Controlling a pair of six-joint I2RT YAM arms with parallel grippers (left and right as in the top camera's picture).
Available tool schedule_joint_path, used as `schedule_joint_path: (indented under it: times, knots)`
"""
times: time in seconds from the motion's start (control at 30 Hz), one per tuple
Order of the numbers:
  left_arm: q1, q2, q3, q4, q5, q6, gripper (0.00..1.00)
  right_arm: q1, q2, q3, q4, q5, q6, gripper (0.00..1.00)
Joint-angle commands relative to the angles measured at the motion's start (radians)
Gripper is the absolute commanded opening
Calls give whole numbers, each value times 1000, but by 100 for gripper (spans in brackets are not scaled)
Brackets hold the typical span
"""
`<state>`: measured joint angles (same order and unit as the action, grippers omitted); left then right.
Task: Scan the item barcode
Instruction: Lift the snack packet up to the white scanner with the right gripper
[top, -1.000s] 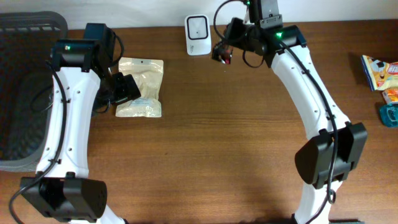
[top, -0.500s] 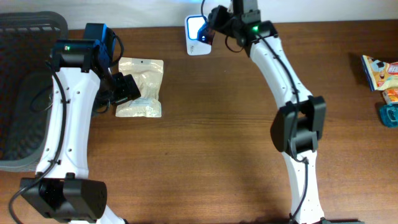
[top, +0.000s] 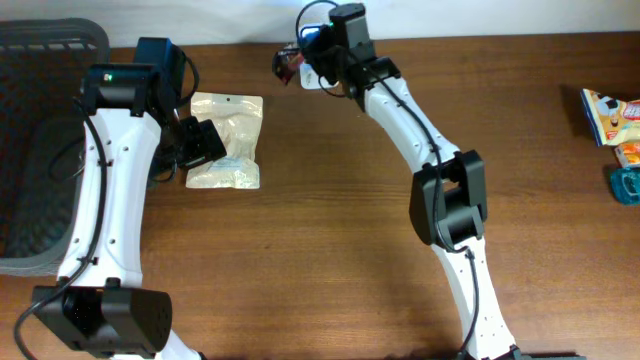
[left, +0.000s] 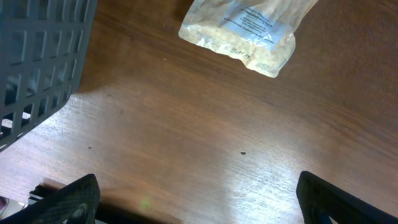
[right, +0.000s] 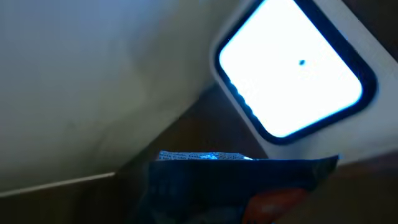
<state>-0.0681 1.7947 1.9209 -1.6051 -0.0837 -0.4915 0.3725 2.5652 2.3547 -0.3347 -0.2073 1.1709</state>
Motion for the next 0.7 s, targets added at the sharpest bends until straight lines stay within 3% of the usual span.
schedule_joint_path:
  times: [0.0, 0.2, 0.47, 0.67]
  knots:
    - [-1, -28, -3, -1, -11, -9, 99, -7, 5, 26, -26, 108, 49, 4]
    - [-1, -28, -3, -1, -11, -10, 99, -7, 5, 26, -110, 204, 50, 4]
    - [-1, -28, -3, -1, -11, -9, 99, -9, 5, 31, -92, 204, 49, 4]
    - [-1, -28, -3, -1, -11, -10, 99, -61, -50, 106, -143, 186, -42, 4]
